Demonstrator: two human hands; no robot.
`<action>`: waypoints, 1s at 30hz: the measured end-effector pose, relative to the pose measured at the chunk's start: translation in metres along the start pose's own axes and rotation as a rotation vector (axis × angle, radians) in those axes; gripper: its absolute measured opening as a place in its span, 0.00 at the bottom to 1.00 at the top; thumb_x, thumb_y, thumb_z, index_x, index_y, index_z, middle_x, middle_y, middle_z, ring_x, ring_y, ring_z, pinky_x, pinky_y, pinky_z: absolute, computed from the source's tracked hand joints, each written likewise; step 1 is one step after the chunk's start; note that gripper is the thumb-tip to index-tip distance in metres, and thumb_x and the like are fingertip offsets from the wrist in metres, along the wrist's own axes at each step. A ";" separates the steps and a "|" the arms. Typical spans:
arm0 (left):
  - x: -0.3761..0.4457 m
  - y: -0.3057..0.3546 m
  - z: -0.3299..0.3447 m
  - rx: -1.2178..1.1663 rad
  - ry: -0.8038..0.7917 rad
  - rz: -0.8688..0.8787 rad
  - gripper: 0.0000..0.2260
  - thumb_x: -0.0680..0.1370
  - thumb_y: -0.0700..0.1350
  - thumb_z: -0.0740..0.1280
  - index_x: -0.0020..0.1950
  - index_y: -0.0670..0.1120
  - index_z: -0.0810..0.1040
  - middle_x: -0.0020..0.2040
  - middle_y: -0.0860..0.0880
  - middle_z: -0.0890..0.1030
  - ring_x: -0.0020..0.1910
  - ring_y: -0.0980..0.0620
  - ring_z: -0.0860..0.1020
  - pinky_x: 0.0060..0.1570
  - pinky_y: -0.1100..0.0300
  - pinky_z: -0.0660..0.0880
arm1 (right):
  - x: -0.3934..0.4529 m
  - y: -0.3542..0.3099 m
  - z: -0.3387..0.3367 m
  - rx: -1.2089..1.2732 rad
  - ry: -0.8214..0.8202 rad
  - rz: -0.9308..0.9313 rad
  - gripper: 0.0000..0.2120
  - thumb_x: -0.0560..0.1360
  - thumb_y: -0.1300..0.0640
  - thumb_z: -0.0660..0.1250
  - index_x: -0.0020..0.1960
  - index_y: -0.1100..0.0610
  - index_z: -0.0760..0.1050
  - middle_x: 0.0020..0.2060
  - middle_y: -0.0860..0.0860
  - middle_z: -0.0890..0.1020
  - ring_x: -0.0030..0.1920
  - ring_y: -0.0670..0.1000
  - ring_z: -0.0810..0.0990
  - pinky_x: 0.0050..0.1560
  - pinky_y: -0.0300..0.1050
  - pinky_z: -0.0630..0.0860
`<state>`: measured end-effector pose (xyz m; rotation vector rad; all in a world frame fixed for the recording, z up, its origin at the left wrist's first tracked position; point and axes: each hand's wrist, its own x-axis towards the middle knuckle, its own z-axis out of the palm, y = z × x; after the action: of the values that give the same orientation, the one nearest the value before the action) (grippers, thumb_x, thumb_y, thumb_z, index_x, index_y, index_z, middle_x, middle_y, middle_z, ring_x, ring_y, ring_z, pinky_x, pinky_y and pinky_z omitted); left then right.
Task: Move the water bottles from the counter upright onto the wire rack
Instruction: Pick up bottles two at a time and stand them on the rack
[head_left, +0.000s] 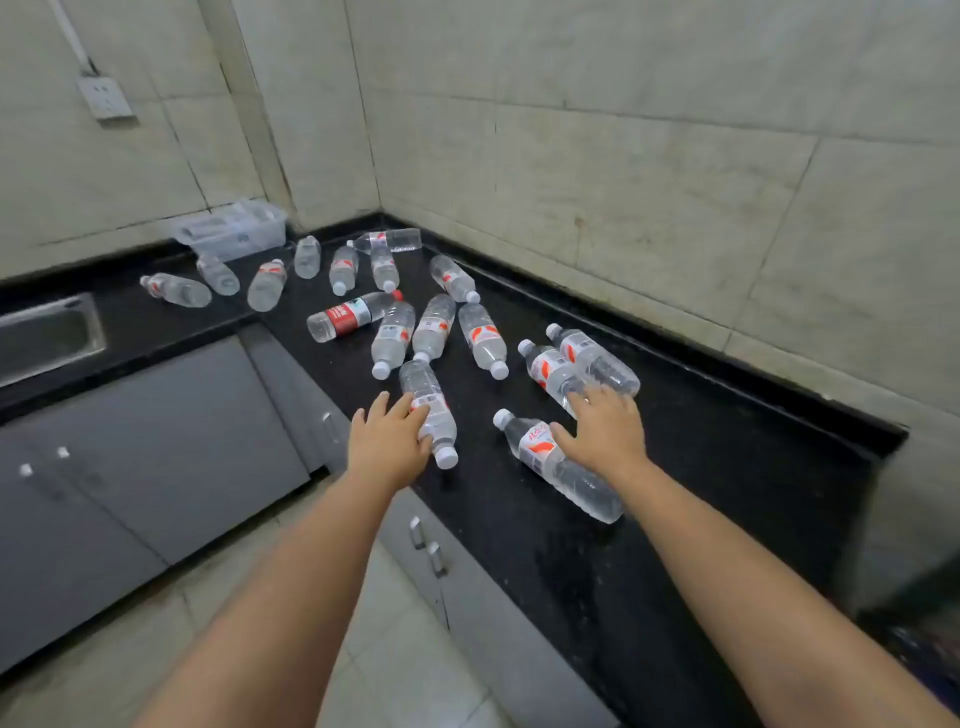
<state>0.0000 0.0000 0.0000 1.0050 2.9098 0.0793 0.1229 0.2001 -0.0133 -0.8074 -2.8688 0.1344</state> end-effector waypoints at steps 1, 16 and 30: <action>0.010 -0.005 0.004 0.014 -0.025 0.007 0.21 0.81 0.52 0.52 0.74 0.52 0.57 0.77 0.51 0.56 0.76 0.45 0.50 0.73 0.46 0.52 | 0.007 0.000 0.008 0.008 -0.023 0.016 0.23 0.76 0.44 0.58 0.64 0.57 0.70 0.65 0.55 0.72 0.67 0.55 0.68 0.68 0.51 0.60; 0.185 -0.083 0.053 0.295 -0.368 0.695 0.30 0.77 0.60 0.56 0.75 0.54 0.48 0.78 0.52 0.47 0.77 0.49 0.42 0.76 0.51 0.44 | 0.057 -0.015 0.083 0.004 -0.473 0.228 0.38 0.73 0.38 0.60 0.75 0.48 0.45 0.69 0.53 0.66 0.66 0.55 0.69 0.61 0.49 0.70; 0.208 -0.055 0.089 0.291 -0.105 1.051 0.37 0.62 0.73 0.48 0.41 0.45 0.82 0.37 0.49 0.84 0.34 0.49 0.81 0.44 0.57 0.78 | 0.039 -0.040 0.090 0.016 -0.439 0.612 0.39 0.73 0.37 0.60 0.75 0.50 0.45 0.66 0.56 0.68 0.64 0.57 0.70 0.60 0.50 0.69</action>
<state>-0.1906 0.0874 -0.1017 2.3513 2.0069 -0.3403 0.0544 0.1826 -0.0913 -1.8257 -2.8672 0.4524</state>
